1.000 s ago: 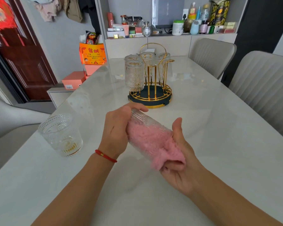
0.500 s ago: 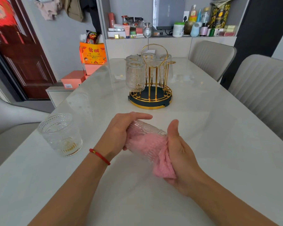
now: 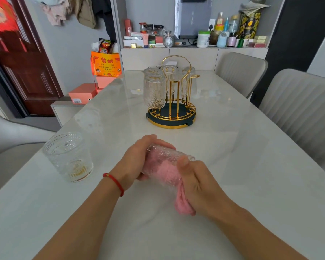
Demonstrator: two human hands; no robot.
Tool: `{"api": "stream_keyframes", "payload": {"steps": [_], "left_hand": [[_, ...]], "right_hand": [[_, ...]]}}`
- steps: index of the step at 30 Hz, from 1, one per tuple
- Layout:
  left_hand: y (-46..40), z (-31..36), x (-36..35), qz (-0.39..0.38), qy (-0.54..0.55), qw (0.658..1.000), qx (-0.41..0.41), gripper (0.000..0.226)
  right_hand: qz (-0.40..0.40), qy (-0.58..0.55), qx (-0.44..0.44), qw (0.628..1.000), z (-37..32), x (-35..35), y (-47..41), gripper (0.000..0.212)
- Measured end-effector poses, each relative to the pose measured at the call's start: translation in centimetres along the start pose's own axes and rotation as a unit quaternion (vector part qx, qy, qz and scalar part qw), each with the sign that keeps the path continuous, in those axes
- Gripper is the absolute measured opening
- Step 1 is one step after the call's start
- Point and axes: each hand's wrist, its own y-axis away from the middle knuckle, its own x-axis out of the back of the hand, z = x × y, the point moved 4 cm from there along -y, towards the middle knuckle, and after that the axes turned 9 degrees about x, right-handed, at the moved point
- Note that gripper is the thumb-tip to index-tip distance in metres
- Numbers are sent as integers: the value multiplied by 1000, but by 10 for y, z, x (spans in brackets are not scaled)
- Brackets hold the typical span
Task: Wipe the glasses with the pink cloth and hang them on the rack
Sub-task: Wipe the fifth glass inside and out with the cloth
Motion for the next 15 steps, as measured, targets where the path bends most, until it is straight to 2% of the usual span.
{"api": "stream_keyframes", "payload": {"steps": [3,6,8,10,12,13,15], "left_hand": [[3,2,-3,48,-3,998,-51,52],[3,9,1,62,28,986,-150,55],[1,10,6,72,50,972,-217,55],[1,11,7,79,43,960,-266,53],[0,12,8,87,26,953,-290,55],[-2,11,10,93,27,952,-289,56],[-5,9,12,99,56,958,-262,55]], "right_hand": [[29,-40,-38,998,1,-4,1,99],[73,-146,-144,976,8,-2,4,97],[96,-252,-193,943,10,-3,5,88],[106,-382,-202,896,6,-5,5,87],[114,-436,-215,867,11,-1,5,90],[104,-446,-214,863,16,-1,1,93],[64,-412,-207,885,18,-2,-7,96]]}}
